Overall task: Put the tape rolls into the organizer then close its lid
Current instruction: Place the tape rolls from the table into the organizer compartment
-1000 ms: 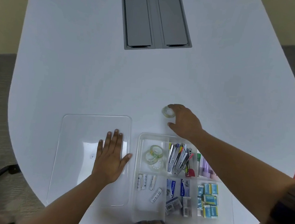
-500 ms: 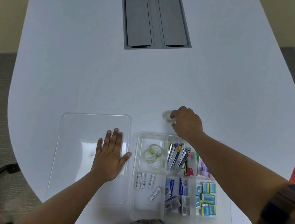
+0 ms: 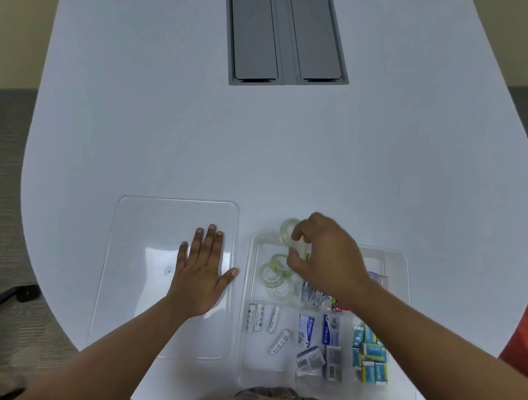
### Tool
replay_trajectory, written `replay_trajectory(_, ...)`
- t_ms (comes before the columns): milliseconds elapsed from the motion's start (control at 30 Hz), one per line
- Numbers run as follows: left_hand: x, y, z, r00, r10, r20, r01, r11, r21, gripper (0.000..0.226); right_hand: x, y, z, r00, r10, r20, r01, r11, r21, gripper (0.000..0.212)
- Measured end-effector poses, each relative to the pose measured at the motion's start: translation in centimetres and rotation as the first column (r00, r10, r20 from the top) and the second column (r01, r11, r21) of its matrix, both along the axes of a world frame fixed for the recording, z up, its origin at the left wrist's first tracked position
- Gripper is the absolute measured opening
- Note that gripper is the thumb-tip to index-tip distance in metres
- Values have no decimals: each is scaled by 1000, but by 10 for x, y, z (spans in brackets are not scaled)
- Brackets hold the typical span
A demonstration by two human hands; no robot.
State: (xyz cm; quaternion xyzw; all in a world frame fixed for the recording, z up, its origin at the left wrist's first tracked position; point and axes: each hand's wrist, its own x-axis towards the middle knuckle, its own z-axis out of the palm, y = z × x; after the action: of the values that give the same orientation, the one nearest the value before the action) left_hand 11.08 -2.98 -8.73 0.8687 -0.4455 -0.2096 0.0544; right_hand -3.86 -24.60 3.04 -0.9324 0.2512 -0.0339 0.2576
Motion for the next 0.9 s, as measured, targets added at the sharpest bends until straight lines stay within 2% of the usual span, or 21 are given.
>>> replay_trajectory(200, 0, 0, 2, 1000, -7, -5, 7, 1000, 10, 81, -15, 41, -16, 973, 136, -185, -141, 990, -13, 20)
replay_trajectory(400, 1, -1, 7, 1000, -6, -25, 7, 999, 38, 86, -13, 51, -28, 959, 164, -232, -175, 984, -31, 22)
replay_trajectory(500, 3, 0, 11, 999, -16, -41, 17, 1000, 24, 82, -19, 52, -26, 967, 118, -226, -122, 992, -4, 29)
replay_trajectory(600, 3, 2, 16, 998, 12, -63, -16, 998, -57, 72, -27, 49, -25, 978, 30, -209, -32, 999, -5, 27)
replay_trajectory(667, -2, 8, 19, 999, 38, -37, -41, 996, -84, 74, -30, 47, -23, 975, -6, -221, 5, 1000, -9, 28)
replay_trajectory(900, -28, 37, 17, 987, 160, -28, -157, 985, 71, 87, -28, 45, -22, 964, -39, -264, 47, 999, 26, 30)
